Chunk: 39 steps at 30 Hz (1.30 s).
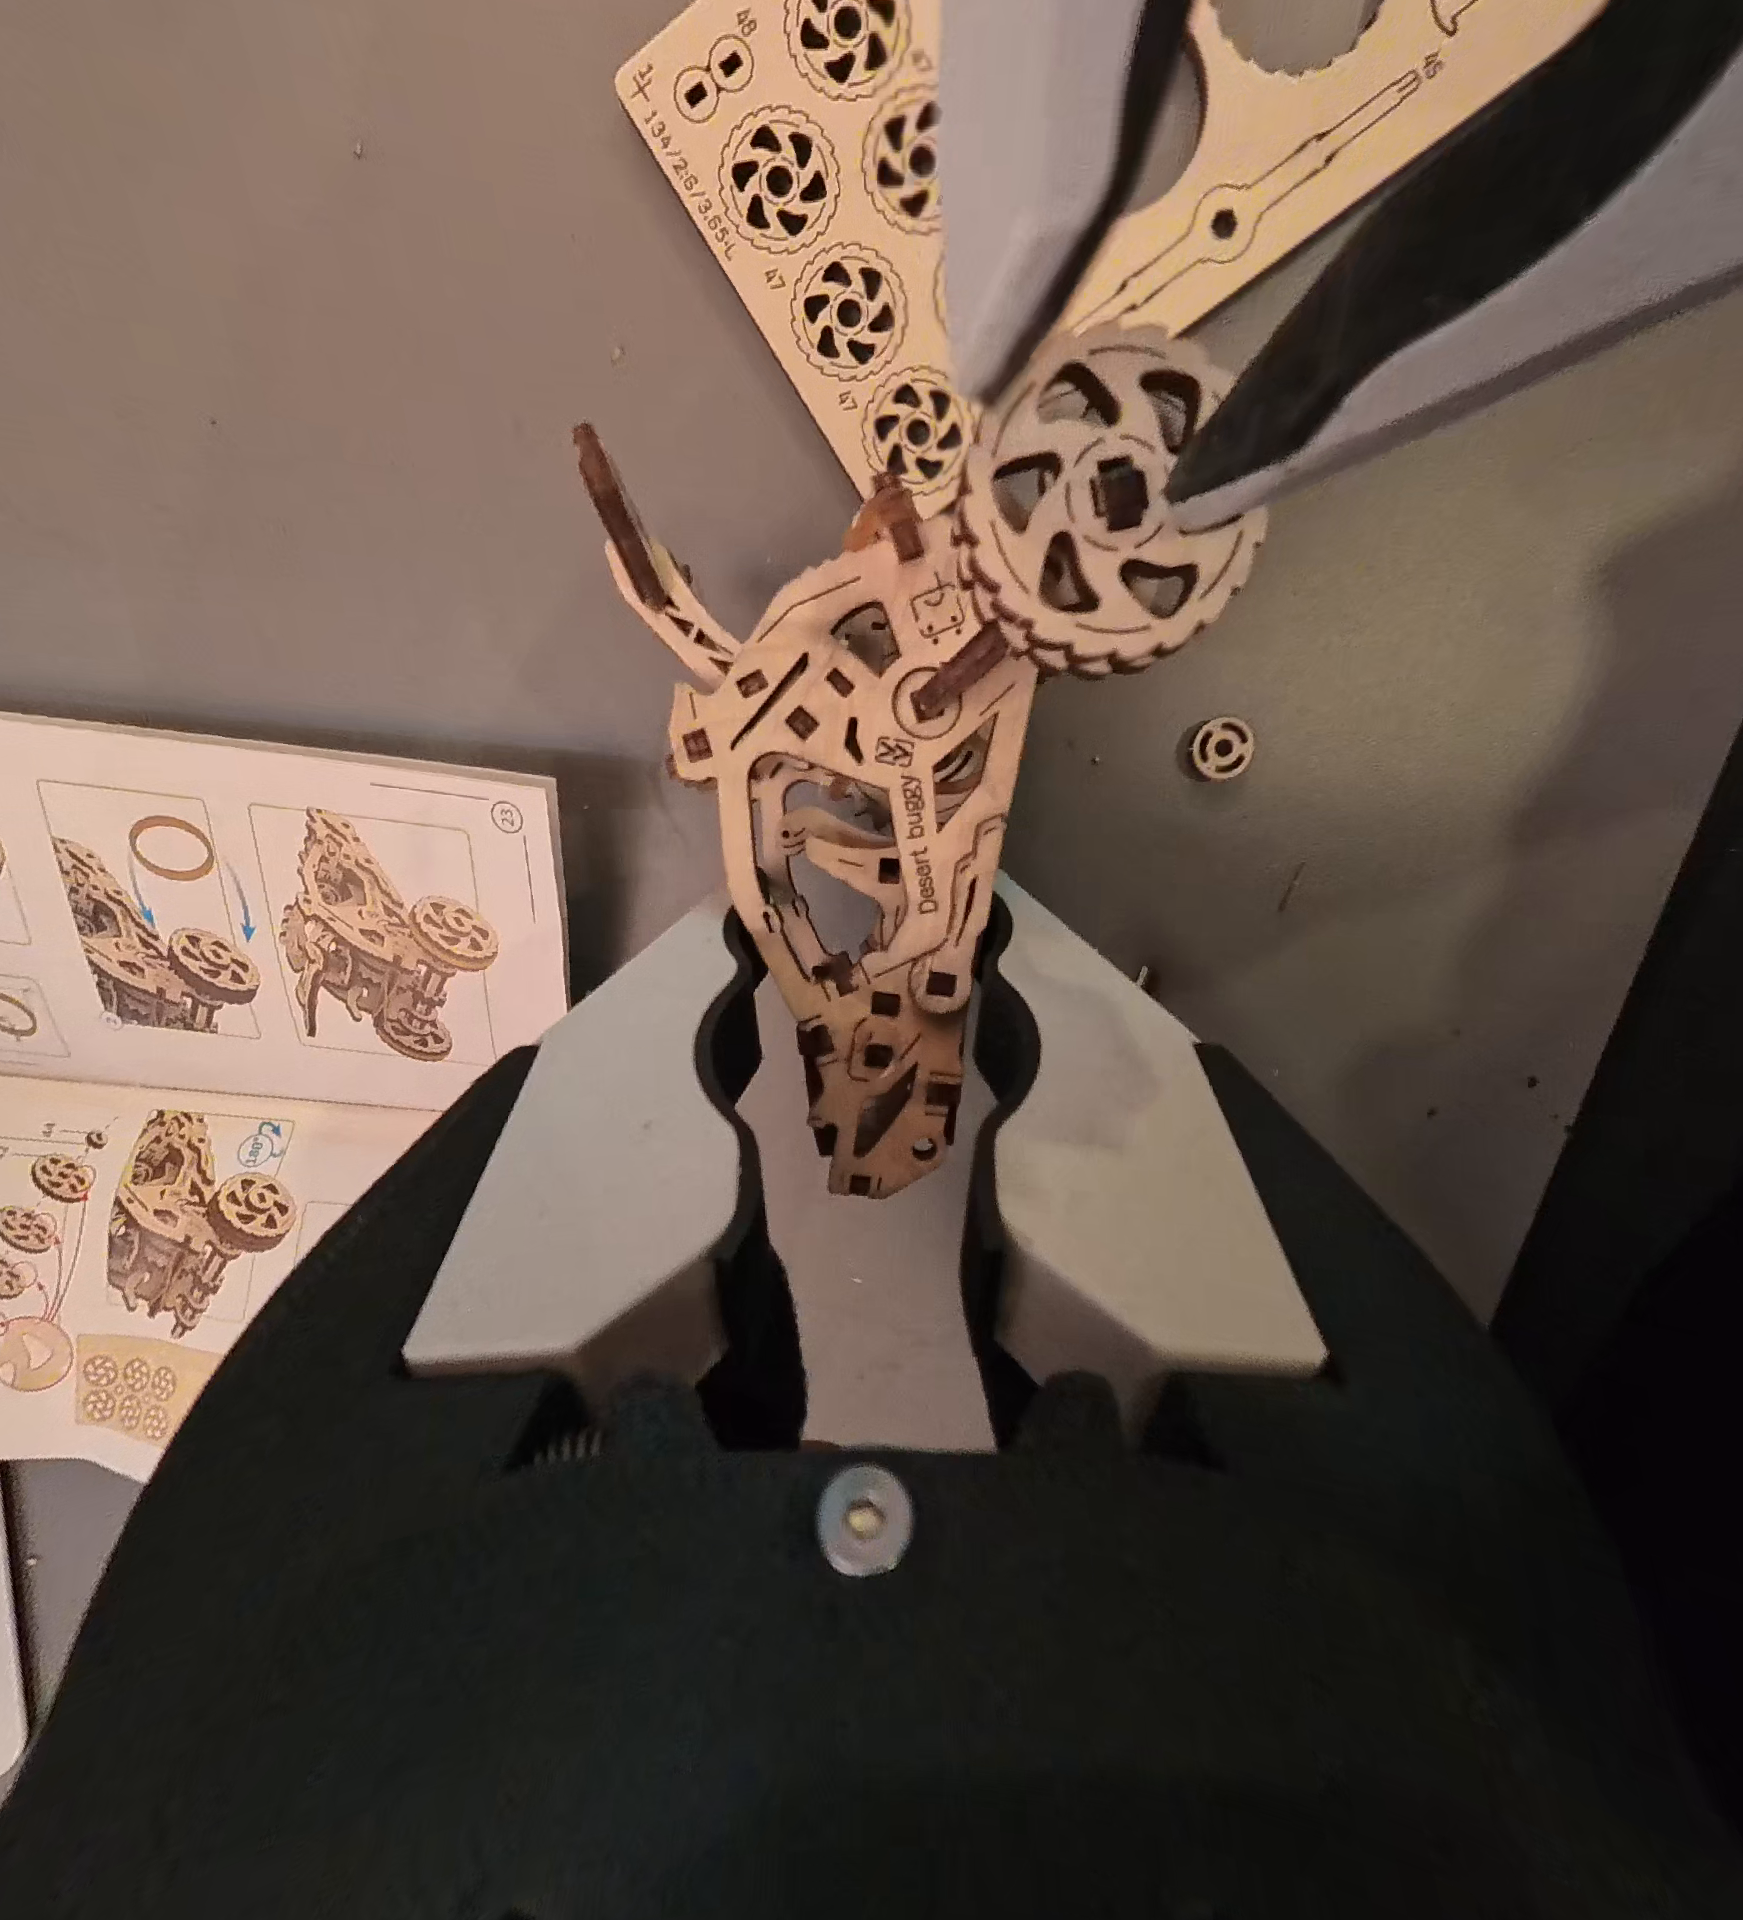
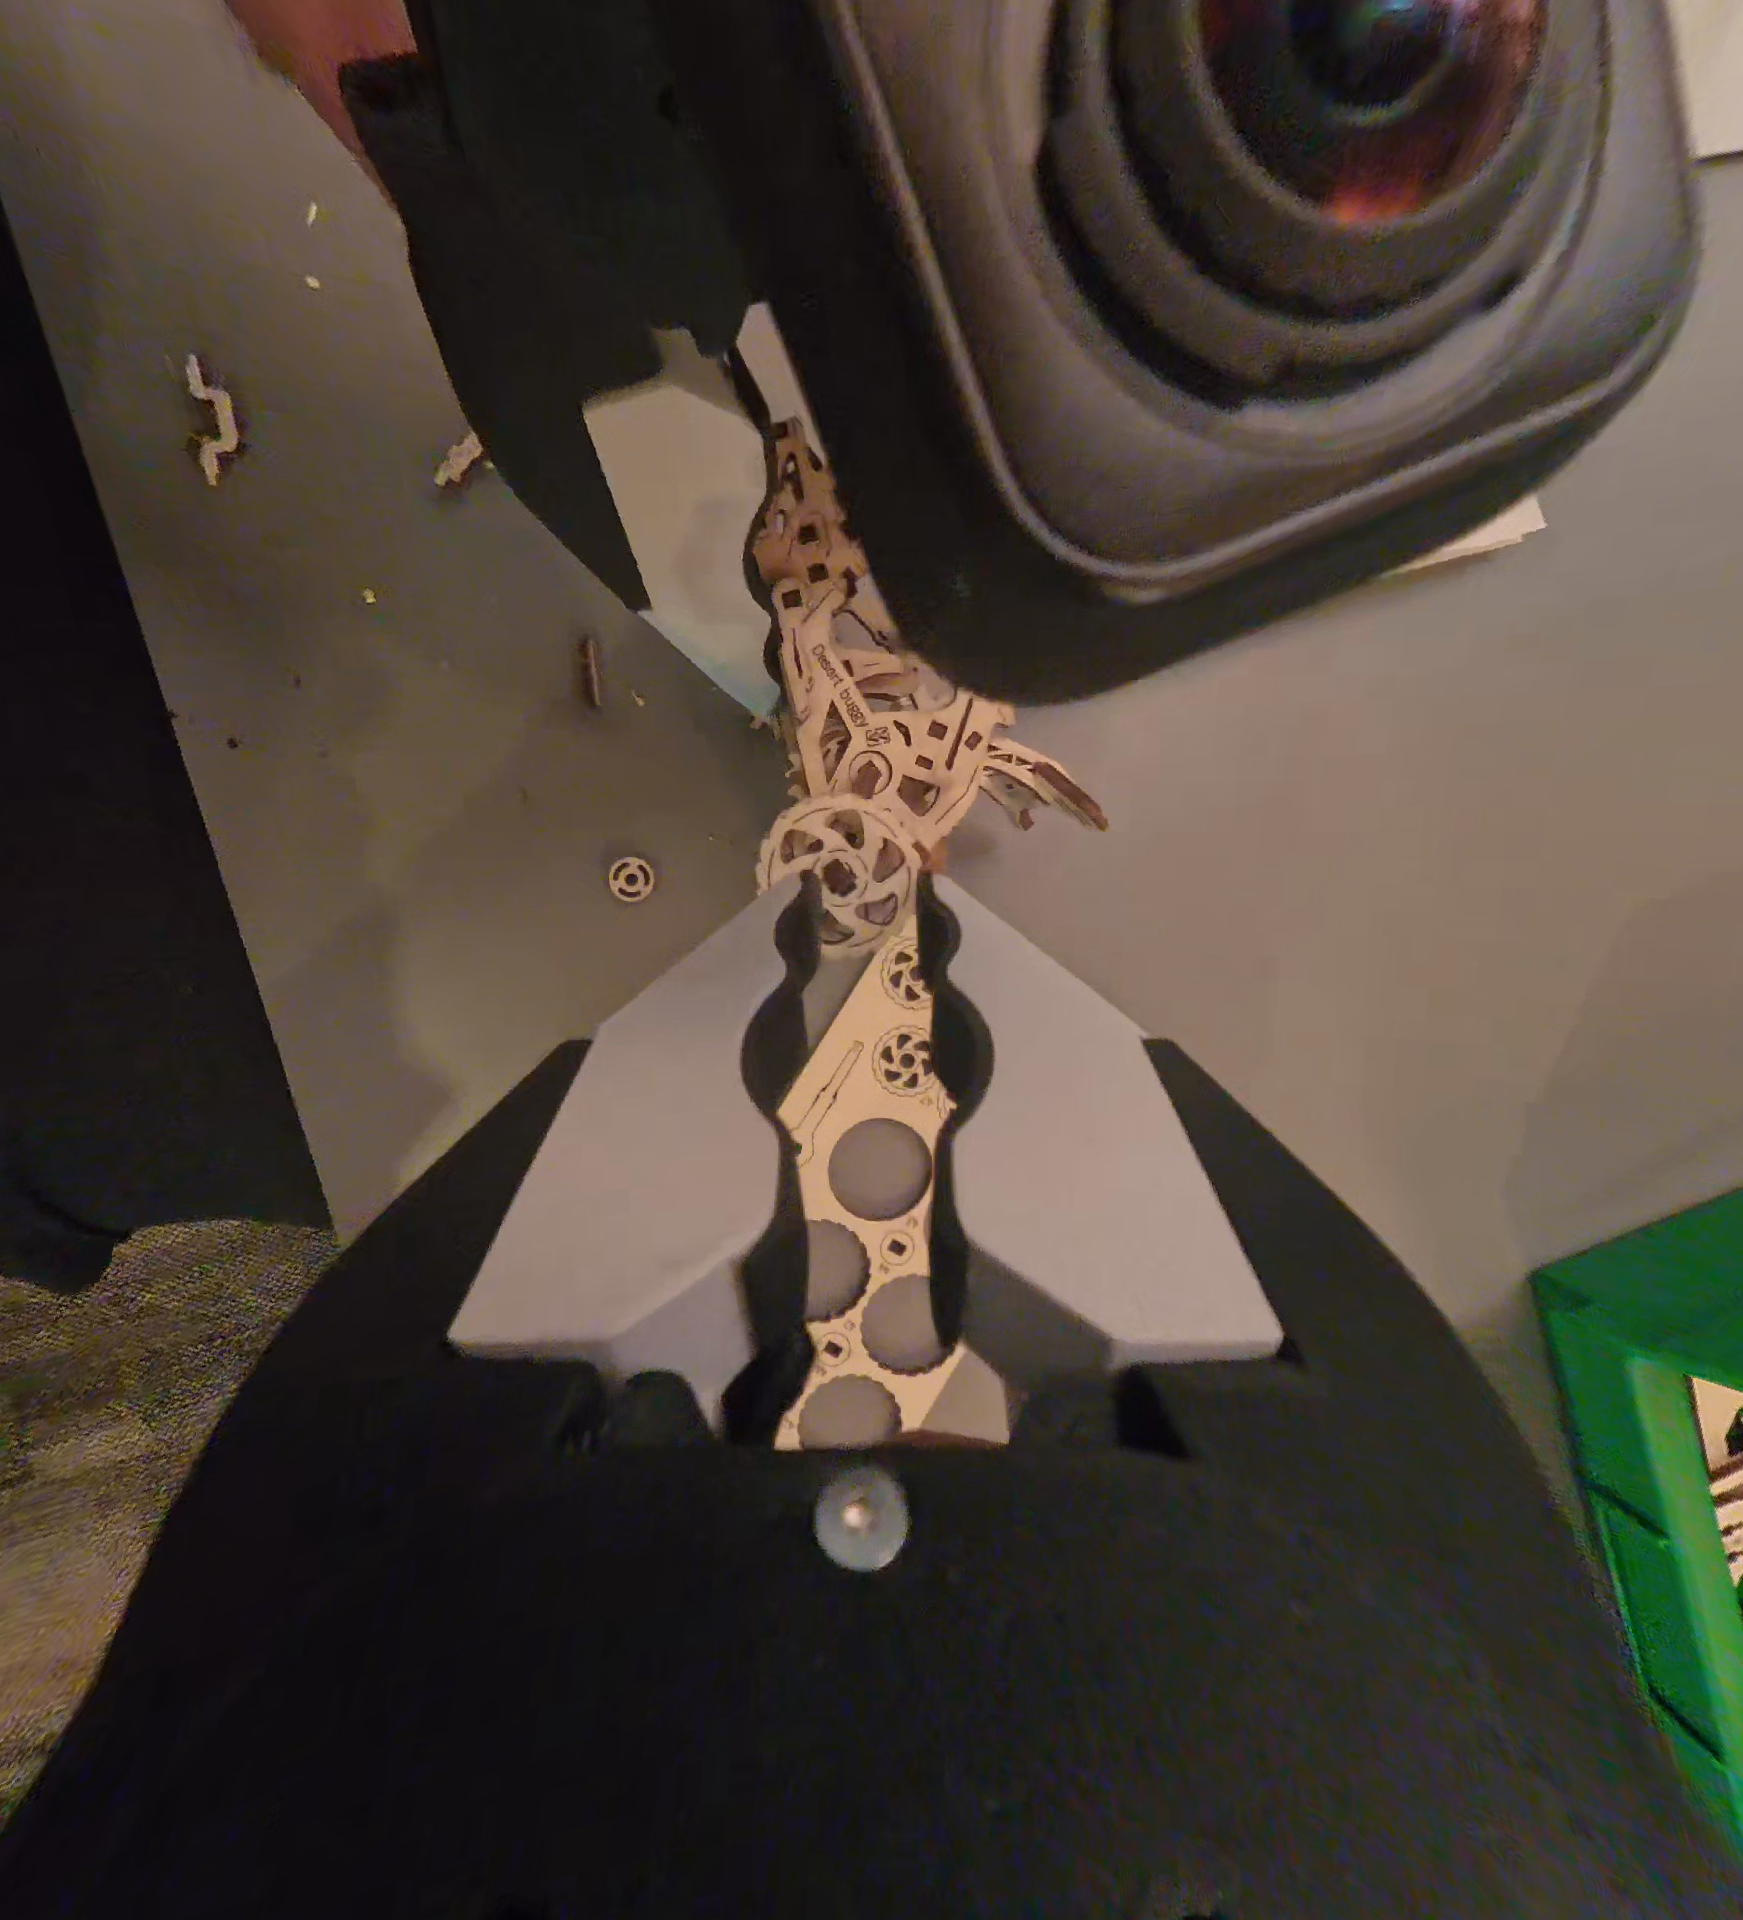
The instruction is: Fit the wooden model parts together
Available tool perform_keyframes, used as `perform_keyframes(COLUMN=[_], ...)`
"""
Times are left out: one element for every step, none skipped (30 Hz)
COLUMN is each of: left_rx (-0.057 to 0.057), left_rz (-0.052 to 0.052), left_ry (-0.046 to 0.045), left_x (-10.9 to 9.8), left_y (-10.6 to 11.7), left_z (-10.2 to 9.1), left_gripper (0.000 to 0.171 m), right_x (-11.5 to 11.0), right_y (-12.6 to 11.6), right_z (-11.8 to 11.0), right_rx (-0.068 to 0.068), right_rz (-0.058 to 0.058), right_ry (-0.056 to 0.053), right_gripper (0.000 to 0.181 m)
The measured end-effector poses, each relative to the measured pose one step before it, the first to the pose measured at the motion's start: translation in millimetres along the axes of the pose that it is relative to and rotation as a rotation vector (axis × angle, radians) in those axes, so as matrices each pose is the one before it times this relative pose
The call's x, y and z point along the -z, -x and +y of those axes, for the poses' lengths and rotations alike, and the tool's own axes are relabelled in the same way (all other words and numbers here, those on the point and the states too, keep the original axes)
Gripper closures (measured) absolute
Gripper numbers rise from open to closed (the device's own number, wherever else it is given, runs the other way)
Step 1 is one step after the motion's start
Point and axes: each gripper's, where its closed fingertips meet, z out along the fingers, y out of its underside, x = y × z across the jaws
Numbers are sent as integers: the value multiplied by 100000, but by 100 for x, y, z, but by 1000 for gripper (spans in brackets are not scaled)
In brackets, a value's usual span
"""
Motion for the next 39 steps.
perform_keyframes(left_rx=[-164, 227, 118, 19, -29, -82, -118, -316, -520, -252, 25, 231, 247, 103, -125, -67, 74, 103, 214, 256, 396, 7, -283, -136, -122, 429, 315, -175, -246, -201, 185, 80, 66, 405, 321, 130, 0, 96, -171], left_rz=[138, 274, 292, 225, 125, 15, -140, -239, -454, -293, 19, 362, 304, 205, -97, -53, 5, 56, 159, 387, 260, -79, -222, -417, -539, 380, 280, -162, -251, -213, 70, 133, 2, 200, 256, 158, 23, 640, -24], left_ry=[177, -114, -195, -112, -126, -164, -63, 173, 241, 181, 227, -382, -509, 134, 158, -59, 201, 533, -21, -358, -776, -364, 268, 899, 215, -388, -675, 136, 299, -295, -50, -275, -130, -136, -198, 71, 147, -696, -678], left_x=[-50, -20, 0, 13, 25, 11, -2, -22, -21, 0, -14, 5, 43, 1, 1, -8, -7, -41, -27, 43, 74, 43, -51, -130, -81, 34, 52, 3, -36, 4, -10, -8, -40, -45, -14, -10, -13, 8, 33], left_y=[-6, -10, 9, 3, 8, 5, 24, 18, 19, 1, 10, -14, 3, 0, 3, 6, 19, 29, 25, -21, 3, 1, -11, 16, 48, -20, -8, -14, -13, 6, -11, 7, 34, 26, 27, 22, 30, -57, -14], left_z=[57, 12, 11, 13, -12, -20, -31, -11, -14, -14, 7, -52, -88, -6, -36, -49, -1, 62, 16, -8, -48, -9, 53, 118, 27, -1, -53, 31, 31, -32, 4, -37, -14, 0, -1, 27, 44, -61, -109], left_gripper=[136, 136, 136, 136, 136, 137, 137, 137, 137, 137, 137, 137, 137, 137, 137, 137, 137, 137, 137, 137, 137, 136, 136, 136, 136, 136, 137, 137, 136, 137, 137, 137, 137, 137, 137, 137, 137, 137, 137], right_x=[-65, -38, -39, -24, -8, -6, -24, -40, -31, -5, -20, 35, 38, 18, 8, 19, -10, -38, 1, 50, 60, 24, 8, -108, -73, 9, 10, -19, -25, -7, -11, -58, -58, -29, -22, -24, -50, -134, -224], right_y=[220, 142, 81, -97, -61, -12, -9, 158, 77, 18, -23, -76, -59, -58, -5, -24, 15, 79, -26, -268, -99, -43, -39, 287, 139, -103, 107, 78, 89, 42, -19, 33, 95, -27, -63, -24, 1, 12, -21], right_z=[-104, -14, -22, -12, 36, 52, 50, 5, 0, 13, 4, 113, 147, 62, 42, 55, -57, -162, -86, 22, 30, -76, -247, -281, -186, 55, 55, -75, -78, 17, 6, 35, -19, -42, 0, -60, -68, 122, 198], right_rx=[-97, -46, -571, -754, -510, -371, -436, -517, -493, 265, -242, 238, 730, 1036, 1017, 530, 1077, 865, 1094, 932, 253, 142, 820, 29, -563, -213, -720, 513, 1059, 500, 903, 678, 1294, 1040, 196, 656, 691, 451, 235], right_rz=[-1554, -1605, -1727, -734, -937, -1321, -1194, -2017, -1412, -515, -460, 44, 173, 601, 636, 517, 596, -75, 525, 2200, 1355, 1263, 1538, -1219, -1167, 238, -1055, -184, -67, -347, 63, -297, -413, 238, -18, 44, 21, -26, -78], right_ry=[-386, -70, -152, -39, 374, 329, 103, -330, -147, 234, 227, 1006, 1504, 998, 1048, 1570, 1136, 372, 800, 1254, 672, 171, -720, -1209, -953, 173, 317, -192, -28, 829, 541, 1189, 1448, 1759, 2055, 1833, 1397, 2092, 2136], right_gripper=[169, 173, 175, 174, 174, 174, 174, 174, 174, 174, 174, 176, 177, 178, 178, 178, 178, 178, 178, 177, 175, 171, 168, 171, 173, 172, 175, 175, 175, 175, 175, 176, 177, 178, 177, 178, 177, 177, 177])
